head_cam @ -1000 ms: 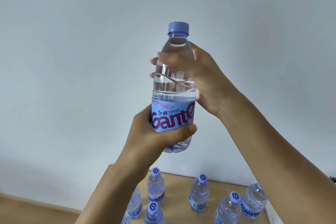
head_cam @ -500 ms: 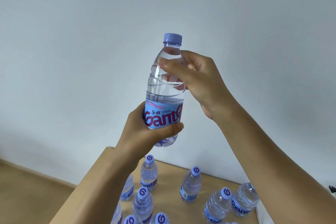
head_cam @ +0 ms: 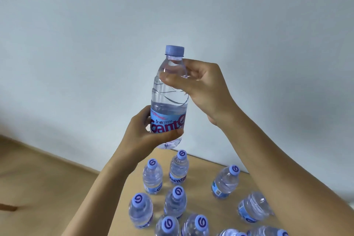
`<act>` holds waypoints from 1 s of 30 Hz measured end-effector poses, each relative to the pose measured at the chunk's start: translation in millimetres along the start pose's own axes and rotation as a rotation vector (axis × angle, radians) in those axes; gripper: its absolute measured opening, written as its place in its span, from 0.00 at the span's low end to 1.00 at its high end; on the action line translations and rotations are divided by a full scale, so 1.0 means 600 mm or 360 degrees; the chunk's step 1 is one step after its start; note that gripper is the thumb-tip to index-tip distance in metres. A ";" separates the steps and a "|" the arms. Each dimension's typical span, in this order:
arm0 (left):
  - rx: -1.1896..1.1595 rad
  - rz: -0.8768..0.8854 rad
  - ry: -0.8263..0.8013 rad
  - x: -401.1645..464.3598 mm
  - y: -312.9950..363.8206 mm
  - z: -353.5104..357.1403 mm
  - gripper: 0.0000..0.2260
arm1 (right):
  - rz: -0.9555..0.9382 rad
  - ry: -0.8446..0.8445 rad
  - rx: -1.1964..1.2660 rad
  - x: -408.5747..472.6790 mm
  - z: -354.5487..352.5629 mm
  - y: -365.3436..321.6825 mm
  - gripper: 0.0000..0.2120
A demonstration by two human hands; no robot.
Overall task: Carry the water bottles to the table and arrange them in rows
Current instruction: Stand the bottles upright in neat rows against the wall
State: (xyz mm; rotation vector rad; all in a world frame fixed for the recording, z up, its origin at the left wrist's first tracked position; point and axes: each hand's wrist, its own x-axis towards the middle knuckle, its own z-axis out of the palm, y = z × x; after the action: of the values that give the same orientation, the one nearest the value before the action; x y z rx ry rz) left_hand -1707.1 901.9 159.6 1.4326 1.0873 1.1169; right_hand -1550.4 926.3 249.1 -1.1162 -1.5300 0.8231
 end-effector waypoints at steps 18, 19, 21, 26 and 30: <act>0.0361 -0.0321 -0.0214 0.131 -0.311 -0.218 0.24 | 0.0622 0.0008 -0.0253 0.053 0.275 0.235 0.11; 0.0373 -0.0353 -0.0228 0.132 -0.330 -0.222 0.25 | 0.0641 0.0007 -0.0285 0.051 0.287 0.251 0.12; 0.0391 -0.0415 -0.0247 0.133 -0.368 -0.227 0.27 | 0.0680 -0.0007 -0.0356 0.043 0.310 0.282 0.12; 0.0387 -0.0582 -0.0271 0.122 -0.453 -0.239 0.27 | 0.0843 -0.0051 -0.0480 0.016 0.358 0.345 0.15; 0.0352 -0.0665 -0.0290 0.118 -0.503 -0.246 0.28 | 0.0983 0.0039 -0.0482 0.000 0.395 0.384 0.16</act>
State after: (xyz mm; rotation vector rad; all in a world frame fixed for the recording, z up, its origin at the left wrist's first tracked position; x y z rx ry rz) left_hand -1862.9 1031.4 -117.7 1.3601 1.3316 0.5734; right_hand -1725.0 1013.0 -17.9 -1.8673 -1.3232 0.9933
